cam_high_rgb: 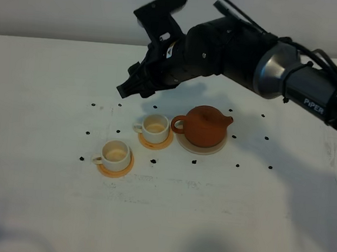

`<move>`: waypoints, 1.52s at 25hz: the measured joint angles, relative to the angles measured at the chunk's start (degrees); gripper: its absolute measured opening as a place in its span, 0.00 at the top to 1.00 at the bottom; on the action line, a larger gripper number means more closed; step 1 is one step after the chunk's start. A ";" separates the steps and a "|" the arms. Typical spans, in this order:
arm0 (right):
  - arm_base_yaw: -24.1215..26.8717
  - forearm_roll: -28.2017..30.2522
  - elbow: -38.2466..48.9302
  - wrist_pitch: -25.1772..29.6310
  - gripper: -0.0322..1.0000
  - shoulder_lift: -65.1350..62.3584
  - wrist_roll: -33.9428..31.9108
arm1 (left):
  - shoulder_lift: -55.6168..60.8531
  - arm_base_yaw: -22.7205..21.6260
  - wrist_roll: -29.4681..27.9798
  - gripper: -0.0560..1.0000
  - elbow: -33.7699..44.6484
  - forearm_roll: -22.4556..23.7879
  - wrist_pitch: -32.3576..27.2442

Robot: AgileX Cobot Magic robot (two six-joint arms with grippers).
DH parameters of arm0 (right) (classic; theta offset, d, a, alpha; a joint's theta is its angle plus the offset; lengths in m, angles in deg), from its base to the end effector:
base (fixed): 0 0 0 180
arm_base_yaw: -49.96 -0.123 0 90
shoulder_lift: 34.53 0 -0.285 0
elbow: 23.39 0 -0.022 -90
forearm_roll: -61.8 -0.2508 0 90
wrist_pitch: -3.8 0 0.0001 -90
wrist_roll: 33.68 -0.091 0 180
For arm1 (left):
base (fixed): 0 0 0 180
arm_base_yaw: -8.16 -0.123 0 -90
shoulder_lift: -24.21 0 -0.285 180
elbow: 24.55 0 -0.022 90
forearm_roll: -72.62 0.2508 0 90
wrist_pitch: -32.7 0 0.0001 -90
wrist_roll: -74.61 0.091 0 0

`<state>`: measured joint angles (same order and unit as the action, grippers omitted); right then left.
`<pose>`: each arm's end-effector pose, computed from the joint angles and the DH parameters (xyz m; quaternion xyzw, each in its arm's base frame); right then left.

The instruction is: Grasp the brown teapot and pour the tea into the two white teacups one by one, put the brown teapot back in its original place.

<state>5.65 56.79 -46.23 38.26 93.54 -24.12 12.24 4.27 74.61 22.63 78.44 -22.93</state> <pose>0.3420 0.3402 0.2334 -0.4023 0.8476 0.1368 0.3179 0.0071 0.0081 0.2917 -0.0270 0.8408 0.0690 0.5362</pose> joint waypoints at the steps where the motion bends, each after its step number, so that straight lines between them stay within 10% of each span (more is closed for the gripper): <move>1: 0.00 0.00 0.00 0.00 0.49 0.39 -0.05 | 0.00 0.00 0.00 0.47 0.00 0.02 -0.06; 38: -0.05 2.57 0.00 0.35 0.49 0.94 -0.05 | 4.41 4.59 -0.65 0.47 1.13 -3.78 -4.15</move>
<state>5.60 59.36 -46.23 38.61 94.48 -24.17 16.65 8.86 73.96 23.76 74.67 -27.09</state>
